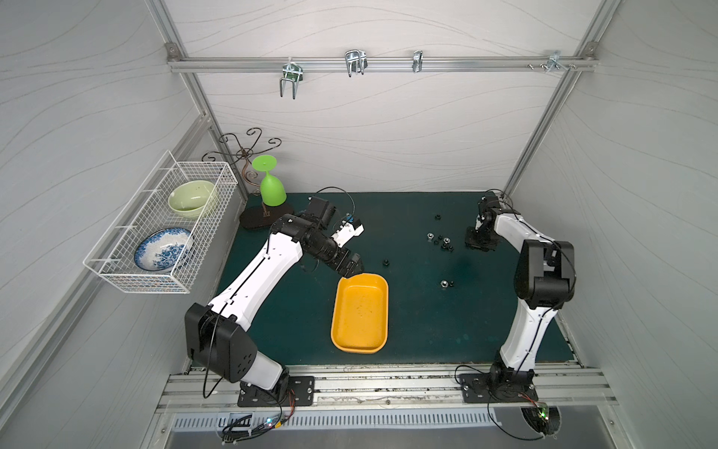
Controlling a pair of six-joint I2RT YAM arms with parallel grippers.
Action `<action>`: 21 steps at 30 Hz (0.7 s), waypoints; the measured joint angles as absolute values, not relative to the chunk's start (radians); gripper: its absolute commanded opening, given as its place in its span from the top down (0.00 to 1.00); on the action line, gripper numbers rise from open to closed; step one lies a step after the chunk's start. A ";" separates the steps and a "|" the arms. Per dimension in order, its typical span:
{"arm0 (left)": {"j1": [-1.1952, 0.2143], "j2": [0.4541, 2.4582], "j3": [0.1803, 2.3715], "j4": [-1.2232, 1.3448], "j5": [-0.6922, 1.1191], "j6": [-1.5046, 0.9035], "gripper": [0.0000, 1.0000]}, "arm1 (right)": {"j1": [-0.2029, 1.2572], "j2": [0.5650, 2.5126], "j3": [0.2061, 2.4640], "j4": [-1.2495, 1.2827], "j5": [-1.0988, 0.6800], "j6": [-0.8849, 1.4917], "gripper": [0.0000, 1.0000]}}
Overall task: Put the nuts on the desktop into the storage box
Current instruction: Pick up the nut from the center of the board, then place the nut in the storage box.
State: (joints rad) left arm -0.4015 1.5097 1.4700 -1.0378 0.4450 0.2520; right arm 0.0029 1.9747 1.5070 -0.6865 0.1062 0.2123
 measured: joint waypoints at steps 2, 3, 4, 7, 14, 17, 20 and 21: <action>-0.402 1.522 1.486 -1.027 0.446 0.218 0.02 | 0.011 1.947 1.495 -0.681 0.096 0.209 0.75; -0.402 1.526 1.491 -1.022 0.446 0.203 0.01 | 0.014 1.935 1.489 -0.679 0.094 0.208 0.75; -0.402 1.528 1.493 -1.016 0.446 0.184 0.02 | 0.021 1.921 1.482 -0.676 0.093 0.202 0.75; -0.402 1.536 1.496 -1.001 0.445 0.123 0.01 | 0.057 1.875 1.456 -0.663 0.088 0.179 0.75; -0.401 1.546 1.498 -0.981 0.428 0.044 0.01 | 0.154 1.772 1.442 -0.645 0.035 0.128 0.75; -0.392 1.546 1.498 -0.977 0.421 0.030 0.01 | 0.206 1.743 1.443 -0.635 0.011 0.105 0.75; -0.377 1.543 1.497 -0.976 0.422 0.022 0.01 | 0.267 1.730 1.443 -0.635 -0.010 0.084 0.75; -0.368 1.541 1.497 -0.975 0.424 0.022 0.02 | 0.293 1.726 1.443 -0.635 -0.017 0.075 0.75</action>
